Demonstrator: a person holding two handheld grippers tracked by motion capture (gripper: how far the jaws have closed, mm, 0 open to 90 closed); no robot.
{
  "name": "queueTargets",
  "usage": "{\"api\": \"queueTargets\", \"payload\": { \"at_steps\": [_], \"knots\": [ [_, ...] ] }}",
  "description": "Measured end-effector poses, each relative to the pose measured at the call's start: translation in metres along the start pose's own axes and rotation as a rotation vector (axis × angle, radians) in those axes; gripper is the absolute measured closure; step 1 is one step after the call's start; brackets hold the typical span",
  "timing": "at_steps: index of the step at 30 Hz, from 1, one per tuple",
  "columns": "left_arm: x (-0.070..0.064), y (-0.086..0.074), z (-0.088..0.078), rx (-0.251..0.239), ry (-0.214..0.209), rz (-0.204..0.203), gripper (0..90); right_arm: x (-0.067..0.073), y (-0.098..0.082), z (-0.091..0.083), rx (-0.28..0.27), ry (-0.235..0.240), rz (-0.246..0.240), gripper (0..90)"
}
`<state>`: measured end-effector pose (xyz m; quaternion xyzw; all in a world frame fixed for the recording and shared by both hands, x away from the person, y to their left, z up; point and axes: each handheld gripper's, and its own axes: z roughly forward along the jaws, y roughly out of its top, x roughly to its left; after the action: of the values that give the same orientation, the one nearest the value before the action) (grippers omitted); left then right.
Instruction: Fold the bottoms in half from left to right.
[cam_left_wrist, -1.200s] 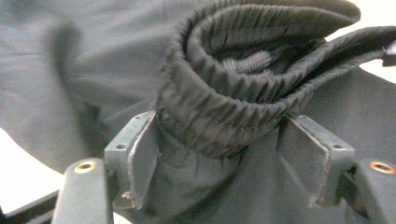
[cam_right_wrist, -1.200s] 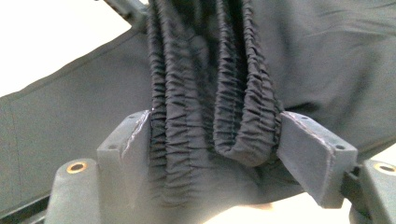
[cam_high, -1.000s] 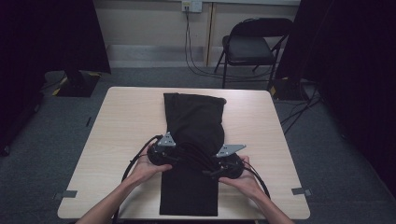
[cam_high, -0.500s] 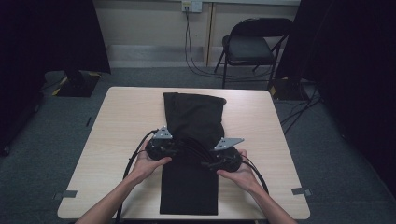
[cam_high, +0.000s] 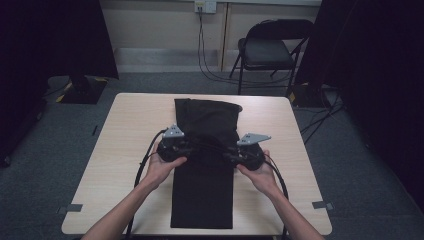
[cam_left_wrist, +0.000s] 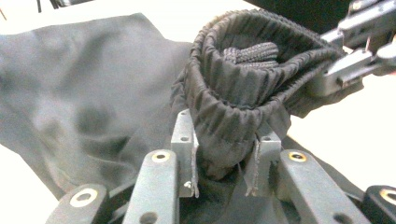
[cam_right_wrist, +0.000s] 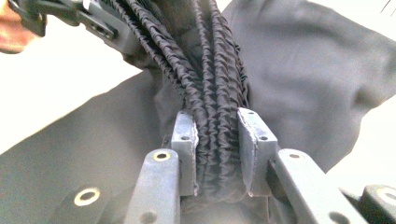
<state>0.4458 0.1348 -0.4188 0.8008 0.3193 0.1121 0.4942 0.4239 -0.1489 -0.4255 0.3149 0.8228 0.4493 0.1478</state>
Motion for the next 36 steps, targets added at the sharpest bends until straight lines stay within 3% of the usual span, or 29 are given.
{"api": "queueTargets", "payload": {
  "at_steps": [3, 10, 14, 18, 21, 23, 25, 27, 29, 31, 34, 35, 36],
  "knots": [
    [0.002, 0.023, -0.008, -0.044, 0.015, 0.012, 69.7, -0.004, 0.023, -0.012, -0.064, -0.015, 0.010, 71.4],
    [0.013, 0.060, -0.009, -0.098, 0.062, 0.010, 69.7, -0.022, 0.062, -0.017, -0.103, -0.066, 0.031, 71.7],
    [0.015, 0.098, -0.020, -0.169, 0.083, 0.021, 69.8, -0.029, 0.094, -0.030, -0.153, -0.107, 0.014, 72.2],
    [-0.003, 0.141, -0.049, -0.269, 0.091, 0.087, 70.1, -0.028, 0.134, -0.062, -0.270, -0.141, -0.009, 72.5],
    [-0.027, 0.155, -0.077, -0.329, 0.056, 0.158, 70.0, -0.018, 0.155, -0.095, -0.373, -0.131, -0.037, 72.6],
    [-0.042, 0.150, -0.089, -0.329, 0.031, 0.188, 69.9, -0.007, 0.156, -0.112, -0.419, -0.102, -0.059, 72.5],
    [-0.053, 0.134, -0.094, -0.306, 0.011, 0.181, 69.8, 0.004, 0.147, -0.120, -0.425, -0.082, -0.072, 72.5],
    [-0.061, 0.111, -0.095, -0.263, -0.011, 0.181, 69.7, 0.013, 0.131, -0.120, -0.392, -0.067, -0.086, 72.5],
    [-0.068, 0.084, -0.093, -0.212, -0.049, 0.143, 69.7, 0.022, 0.108, -0.115, -0.338, -0.034, -0.085, 72.5],
    [-0.074, 0.054, -0.087, -0.176, -0.058, 0.144, 69.6, 0.030, 0.083, -0.108, -0.290, -0.009, -0.070, 72.4],
    [-0.075, 0.012, -0.076, -0.091, -0.091, 0.114, 68.8, 0.043, 0.044, -0.093, -0.211, 0.016, -0.066, 72.3],
    [-0.075, 0.000, -0.073, -0.060, -0.113, 0.074, 68.3, 0.046, 0.031, -0.086, -0.179, 0.026, -0.059, 72.3],
    [-0.077, -0.010, -0.071, -0.031, -0.128, 0.060, 67.9, 0.050, 0.019, -0.080, -0.147, 0.037, -0.059, 72.3]
  ]
}}
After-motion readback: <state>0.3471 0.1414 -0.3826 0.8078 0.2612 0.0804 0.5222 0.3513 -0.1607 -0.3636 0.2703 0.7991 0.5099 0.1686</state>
